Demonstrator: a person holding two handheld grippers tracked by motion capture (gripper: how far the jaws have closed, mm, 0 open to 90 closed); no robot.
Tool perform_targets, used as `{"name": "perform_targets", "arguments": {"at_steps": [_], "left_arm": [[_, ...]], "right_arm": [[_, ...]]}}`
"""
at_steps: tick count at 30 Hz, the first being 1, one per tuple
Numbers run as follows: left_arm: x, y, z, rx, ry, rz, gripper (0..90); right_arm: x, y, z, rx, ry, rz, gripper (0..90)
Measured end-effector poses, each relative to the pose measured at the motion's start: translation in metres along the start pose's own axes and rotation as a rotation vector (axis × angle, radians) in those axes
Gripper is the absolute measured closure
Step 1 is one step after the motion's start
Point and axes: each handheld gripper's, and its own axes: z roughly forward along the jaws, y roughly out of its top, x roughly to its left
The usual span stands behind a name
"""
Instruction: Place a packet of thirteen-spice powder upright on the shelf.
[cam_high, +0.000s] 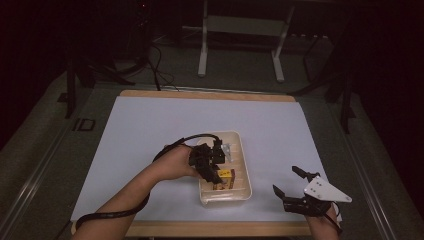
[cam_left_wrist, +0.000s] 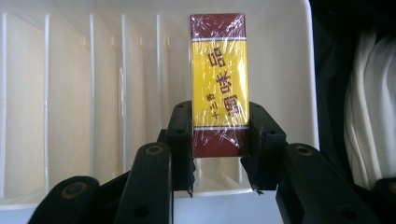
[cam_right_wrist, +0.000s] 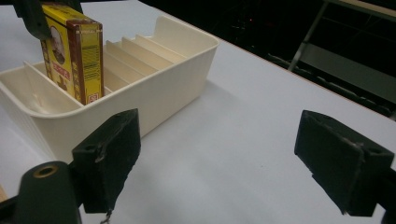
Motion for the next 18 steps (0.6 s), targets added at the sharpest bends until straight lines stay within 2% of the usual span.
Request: {"name": "perform_targets", "arguments": {"at_steps": [3,8,10,12,14,16,18], "left_arm": [[-0.001,-0.001,-0.002,-0.001,0.012,0.005,66.3],[-0.001,-0.002,-0.013,-0.044,0.017,-0.012,65.4],[-0.002,-0.003,-0.016,-0.040,0.020,-0.011,65.3],[-0.002,-0.004,-0.019,-0.047,0.010,-0.025,65.3],[-0.002,-0.006,-0.025,-0.074,-0.004,-0.055,65.2],[-0.002,-0.009,-0.032,-0.097,-0.007,-0.066,63.4],[-0.004,-0.012,-0.038,-0.100,0.017,-0.070,63.4]], "right_arm": [[0.000,0.000,0.000,0.001,-0.002,0.002,14.6],[0.000,0.000,0.000,0.002,-0.001,0.001,14.6],[0.000,0.000,0.000,0.003,-0.001,0.002,14.6],[0.000,0.000,0.000,0.001,-0.001,0.002,14.6],[0.000,0.000,0.000,0.001,-0.001,0.001,14.6],[0.000,0.000,0.000,0.002,-0.001,0.003,14.6],[0.000,0.000,0.000,0.003,-0.001,0.004,14.6]]}}
